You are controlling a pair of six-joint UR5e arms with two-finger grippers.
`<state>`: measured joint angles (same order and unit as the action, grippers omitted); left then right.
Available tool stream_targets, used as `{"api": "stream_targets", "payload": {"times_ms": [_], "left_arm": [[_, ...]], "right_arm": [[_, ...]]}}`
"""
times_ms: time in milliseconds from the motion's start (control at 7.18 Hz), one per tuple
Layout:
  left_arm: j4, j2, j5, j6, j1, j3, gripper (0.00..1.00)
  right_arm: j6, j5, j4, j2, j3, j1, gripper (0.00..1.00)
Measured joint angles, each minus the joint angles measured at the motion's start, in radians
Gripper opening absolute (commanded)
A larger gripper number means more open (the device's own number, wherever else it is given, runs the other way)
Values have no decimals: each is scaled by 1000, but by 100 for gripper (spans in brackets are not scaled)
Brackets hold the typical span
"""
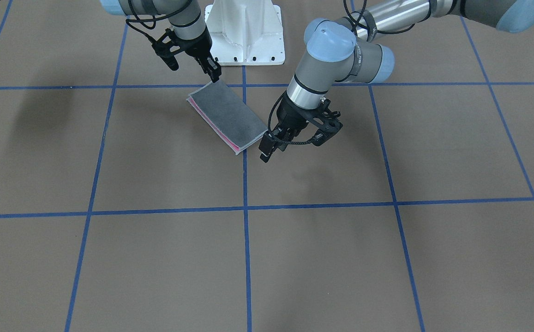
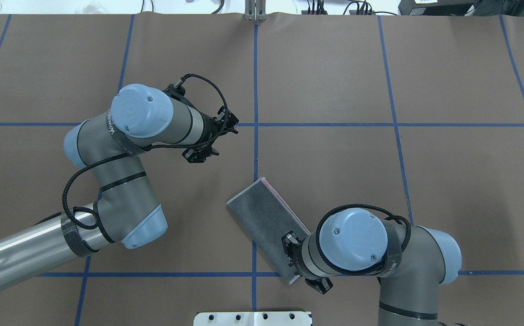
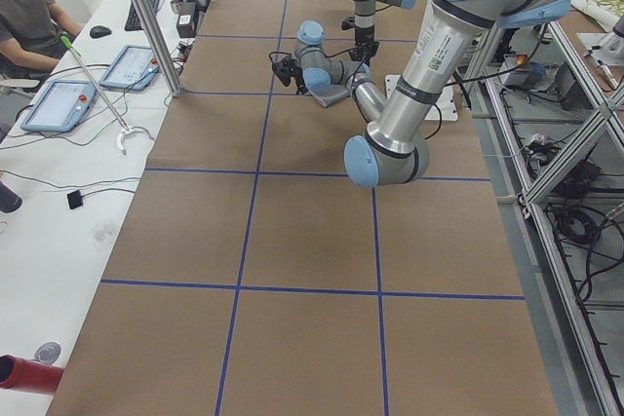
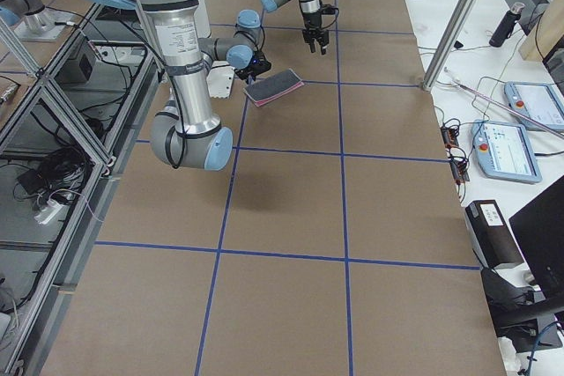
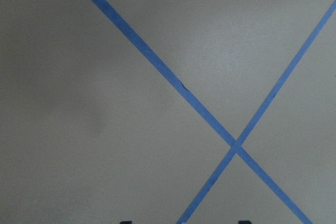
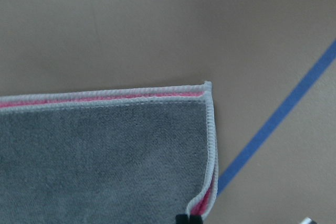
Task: Fold towel twice with both arms
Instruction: 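Rotate the towel with the right gripper while the left gripper moves to its far end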
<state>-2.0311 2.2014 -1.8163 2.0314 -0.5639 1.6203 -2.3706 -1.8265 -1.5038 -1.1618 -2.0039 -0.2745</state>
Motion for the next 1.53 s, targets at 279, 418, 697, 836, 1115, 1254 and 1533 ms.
{"api": "stream_targets", "payload": {"times_ms": [279,418,697,836,1115,1254,1533], "left_arm": [[32,-7,7,2,58,17,65],[48,-8,8,1,84,20,60],[62,-19,11,0,134,20,55],[63,-39,18,-1,154,20,55],[64,-51,31,-4,173,12,52],[64,-50,32,-6,179,2,40],[64,-48,33,-11,181,-8,0]], "right_arm": [[85,4,8,8,-1,-112,100],[144,9,13,13,13,-172,100],[213,13,58,27,77,-252,100],[223,13,86,30,101,-267,100],[227,13,102,32,114,-281,100],[228,13,104,32,115,-290,100],[229,11,104,33,116,-302,100]]}}
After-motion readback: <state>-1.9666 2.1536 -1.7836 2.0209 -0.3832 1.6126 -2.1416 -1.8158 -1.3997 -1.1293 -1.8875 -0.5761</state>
